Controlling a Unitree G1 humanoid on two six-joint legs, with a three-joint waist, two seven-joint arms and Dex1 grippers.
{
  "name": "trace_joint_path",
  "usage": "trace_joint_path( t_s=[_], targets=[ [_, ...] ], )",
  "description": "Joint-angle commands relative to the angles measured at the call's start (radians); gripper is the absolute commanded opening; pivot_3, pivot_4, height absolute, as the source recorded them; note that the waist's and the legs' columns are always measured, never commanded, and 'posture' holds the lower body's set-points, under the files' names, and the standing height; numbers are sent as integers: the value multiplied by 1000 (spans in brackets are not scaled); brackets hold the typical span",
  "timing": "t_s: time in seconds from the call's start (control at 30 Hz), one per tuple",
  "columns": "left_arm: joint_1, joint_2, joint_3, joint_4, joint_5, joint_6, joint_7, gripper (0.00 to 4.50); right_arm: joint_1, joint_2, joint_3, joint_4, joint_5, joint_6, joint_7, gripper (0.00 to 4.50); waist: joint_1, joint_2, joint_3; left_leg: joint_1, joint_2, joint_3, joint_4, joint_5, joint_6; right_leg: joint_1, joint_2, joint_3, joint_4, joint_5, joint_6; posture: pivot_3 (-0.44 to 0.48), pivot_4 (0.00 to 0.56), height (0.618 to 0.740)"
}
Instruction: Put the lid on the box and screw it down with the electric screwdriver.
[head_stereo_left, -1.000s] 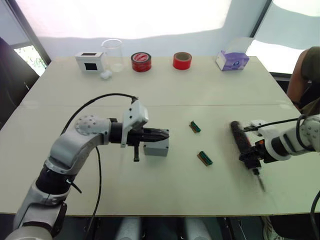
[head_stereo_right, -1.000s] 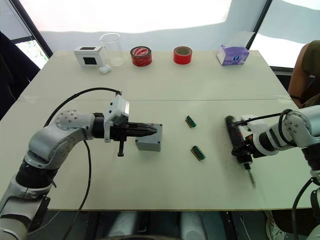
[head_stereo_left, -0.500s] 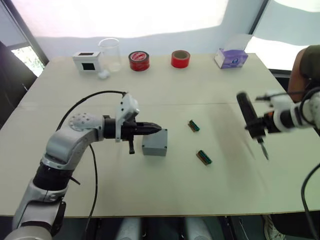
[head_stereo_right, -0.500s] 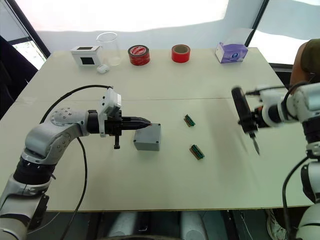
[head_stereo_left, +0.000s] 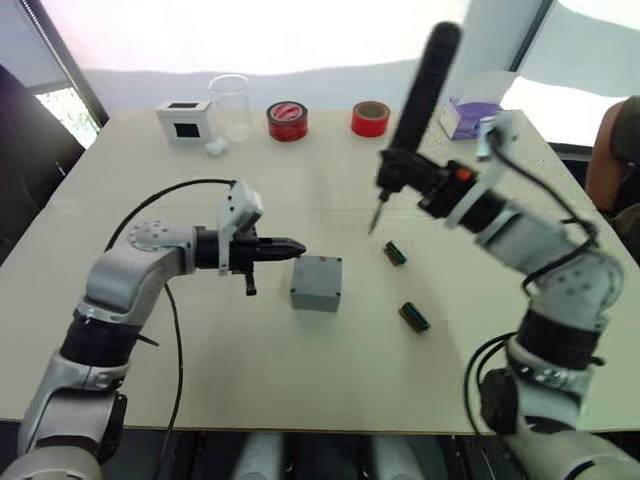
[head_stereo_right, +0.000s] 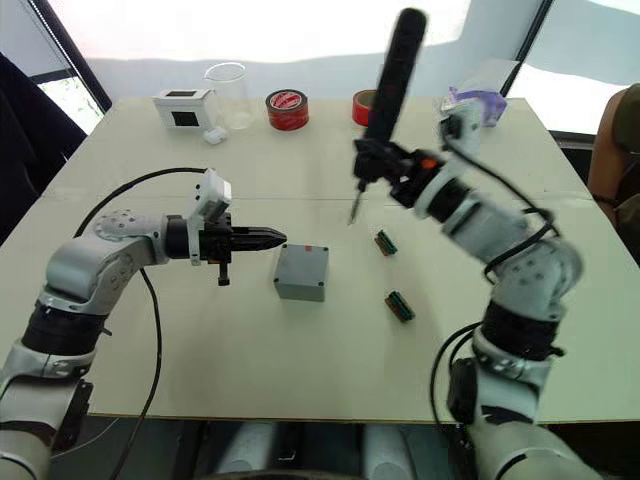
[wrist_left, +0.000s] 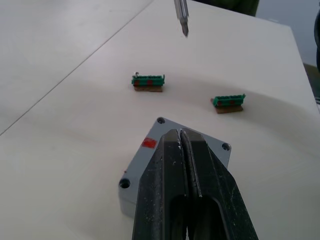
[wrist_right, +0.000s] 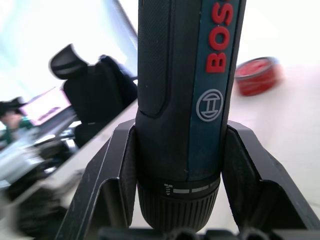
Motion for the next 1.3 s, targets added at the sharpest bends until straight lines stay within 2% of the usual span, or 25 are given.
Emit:
trace_joint_path(
  t_s=[0.03, 0.1, 0.23, 0.47, 0.77, 1.3],
  targets=[
    [-1, 4, -1, 2, 27, -33, -14, 0, 13, 7, 21, -97, -23, -118, 9, 1757, 2, 0, 0, 0, 0, 0, 0, 0, 0, 0, 0, 0, 0, 0, 0, 0, 150, 740],
    [5, 6, -7, 2, 38, -34, -17, 0, 33, -1, 65, -104, -63, -159, 27, 1757, 2, 0, 0, 0, 0, 0, 0, 0, 0, 1, 0, 0, 0, 0, 0, 0, 150, 740],
    [24, 9, -46, -1, 92, -56, -21, 0, 93, -43, 229, -104, -267, -328, 106, 1757, -10, 0, 0, 1, 0, 0, 0, 0, 0, 1, 1, 0, 0, 0, 0, 0, 150, 740],
    [61, 6, -94, 27, 165, -95, -14, 0, 161, -19, 340, -54, -425, -513, 161, 1757, -18, 0, 0, 1, 1, 0, -1, 0, 0, 0, 2, 0, 0, 0, 0, 0, 150, 740],
    [72, -8, -75, 40, 169, -96, -6, 0, 180, 36, 388, 0, -508, -608, 179, 1757, -14, 0, 0, 1, 1, -1, 0, 0, 0, 1, 2, 0, 0, 0, 0, 0, 150, 740],
    [80, -6, -70, 13, 166, -71, 3, 0, 227, 41, 413, 78, -601, -670, 236, 1757, -15, 0, 0, 1, 1, -1, -1, 0, 0, 1, 2, 0, 0, 0, 0, 0, 150, 740]
  ],
)
